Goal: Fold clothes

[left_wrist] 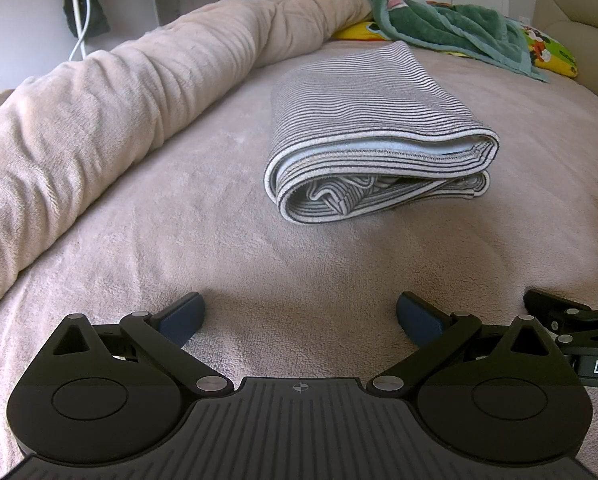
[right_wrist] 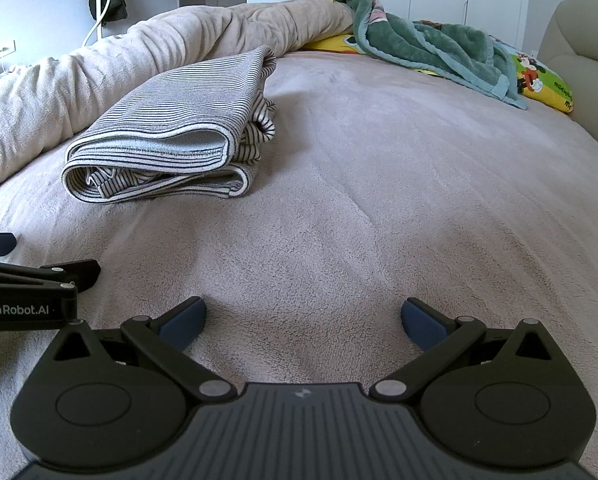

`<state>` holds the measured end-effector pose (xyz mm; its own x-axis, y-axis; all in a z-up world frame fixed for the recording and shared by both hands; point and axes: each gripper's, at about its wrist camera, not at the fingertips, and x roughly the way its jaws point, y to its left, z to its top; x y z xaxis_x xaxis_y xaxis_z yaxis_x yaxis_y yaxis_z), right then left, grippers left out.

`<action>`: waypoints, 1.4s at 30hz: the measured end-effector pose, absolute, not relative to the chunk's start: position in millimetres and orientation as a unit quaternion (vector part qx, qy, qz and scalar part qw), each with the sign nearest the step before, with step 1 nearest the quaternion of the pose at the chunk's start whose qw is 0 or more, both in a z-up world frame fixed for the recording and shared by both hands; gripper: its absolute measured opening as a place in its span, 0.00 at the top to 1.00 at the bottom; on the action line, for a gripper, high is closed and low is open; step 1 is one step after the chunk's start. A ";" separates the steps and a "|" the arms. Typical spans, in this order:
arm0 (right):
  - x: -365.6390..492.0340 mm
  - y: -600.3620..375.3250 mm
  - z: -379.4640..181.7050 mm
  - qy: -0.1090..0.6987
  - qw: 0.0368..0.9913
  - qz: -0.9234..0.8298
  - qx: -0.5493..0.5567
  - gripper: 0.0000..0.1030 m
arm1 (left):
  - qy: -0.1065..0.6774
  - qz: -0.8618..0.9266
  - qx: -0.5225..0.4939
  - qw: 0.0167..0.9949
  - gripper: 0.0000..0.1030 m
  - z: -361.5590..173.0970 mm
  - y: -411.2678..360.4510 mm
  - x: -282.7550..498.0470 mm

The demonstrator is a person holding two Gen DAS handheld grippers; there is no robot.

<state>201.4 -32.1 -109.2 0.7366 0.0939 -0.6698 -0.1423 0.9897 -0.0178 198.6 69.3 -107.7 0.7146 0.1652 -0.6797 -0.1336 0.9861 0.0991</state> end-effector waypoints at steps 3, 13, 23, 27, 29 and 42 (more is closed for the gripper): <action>201.4 -32.1 -109.1 0.357 0.931 0.063 -0.034 0.00 | 0.369 0.081 0.021 0.926 0.00 -107.6 69.4 198.7; 201.1 -32.4 -108.7 0.357 0.931 0.064 -0.034 0.00 | 0.369 0.081 0.021 0.926 0.00 -107.3 69.3 198.3; 200.8 -32.5 -108.7 0.357 0.931 0.064 -0.034 0.00 | 0.367 0.080 0.021 0.927 0.00 -109.0 69.5 197.2; 200.9 -32.2 -109.0 0.356 0.932 0.063 -0.034 0.00 | 0.366 0.080 0.022 0.927 0.00 -109.3 69.9 198.5; 200.9 -32.1 -109.2 0.356 0.932 0.063 -0.034 0.00 | 0.365 0.079 0.022 0.927 0.00 -109.2 70.3 199.2; 200.8 -31.6 -110.2 0.354 0.932 0.063 -0.034 0.00 | 0.361 0.078 0.022 0.929 0.00 -110.6 70.3 196.9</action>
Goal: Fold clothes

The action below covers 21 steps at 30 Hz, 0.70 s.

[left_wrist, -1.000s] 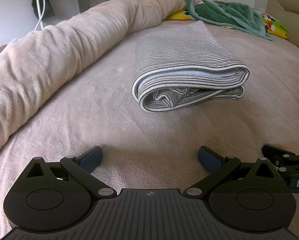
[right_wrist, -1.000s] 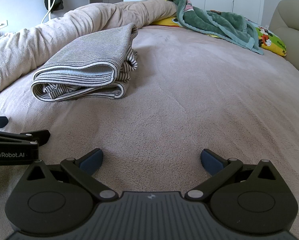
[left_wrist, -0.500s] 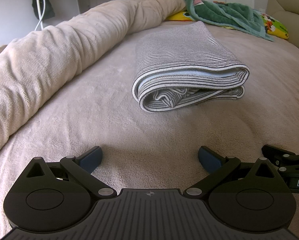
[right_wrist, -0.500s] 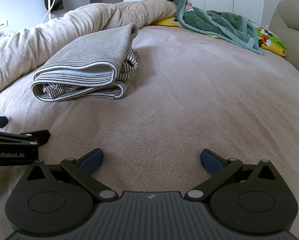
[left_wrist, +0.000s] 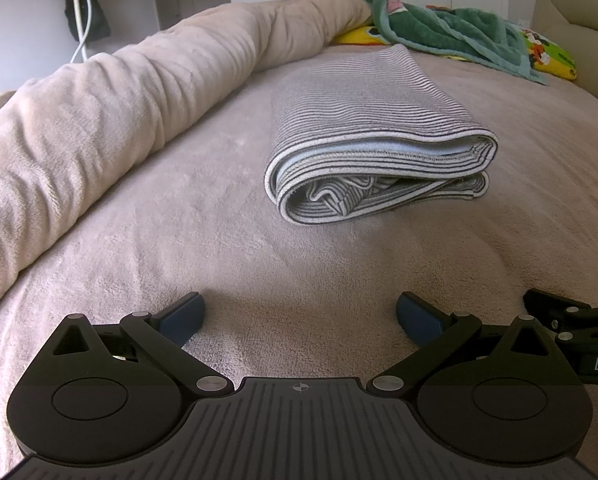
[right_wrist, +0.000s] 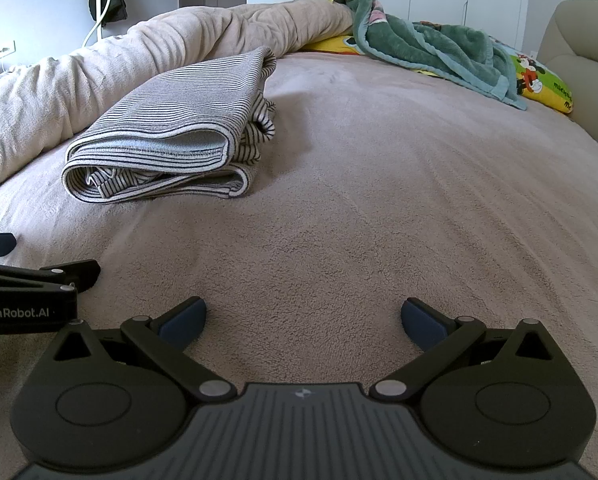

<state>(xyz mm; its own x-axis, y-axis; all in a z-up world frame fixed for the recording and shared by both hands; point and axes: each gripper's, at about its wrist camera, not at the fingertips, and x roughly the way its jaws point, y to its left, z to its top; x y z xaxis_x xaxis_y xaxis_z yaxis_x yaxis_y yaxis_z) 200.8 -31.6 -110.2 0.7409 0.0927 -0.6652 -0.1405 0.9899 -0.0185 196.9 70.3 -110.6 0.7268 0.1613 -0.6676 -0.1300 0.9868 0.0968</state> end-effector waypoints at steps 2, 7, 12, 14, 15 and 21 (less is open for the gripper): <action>200.8 -31.7 -110.2 0.354 0.932 0.063 -0.034 0.00 | 0.361 0.078 0.022 0.929 0.00 -110.5 70.8 196.8; 200.7 -31.9 -110.3 0.354 0.932 0.063 -0.034 0.00 | 0.360 0.078 0.022 0.929 0.00 -110.7 70.8 197.2; 200.7 -31.9 -110.3 0.354 0.933 0.063 -0.034 0.00 | 0.359 0.078 0.022 0.930 0.00 -110.5 71.2 197.5; 200.6 -31.9 -110.4 0.354 0.933 0.063 -0.034 0.00 | 0.359 0.078 0.022 0.930 0.00 -110.7 70.9 197.1; 200.6 -31.9 -110.4 0.354 0.933 0.063 -0.034 0.00 | 0.358 0.078 0.022 0.930 0.00 -110.8 70.9 197.0; 200.4 -32.4 -110.6 0.353 0.933 0.064 -0.034 0.00 | 0.356 0.078 0.022 0.931 0.00 -111.4 70.5 195.8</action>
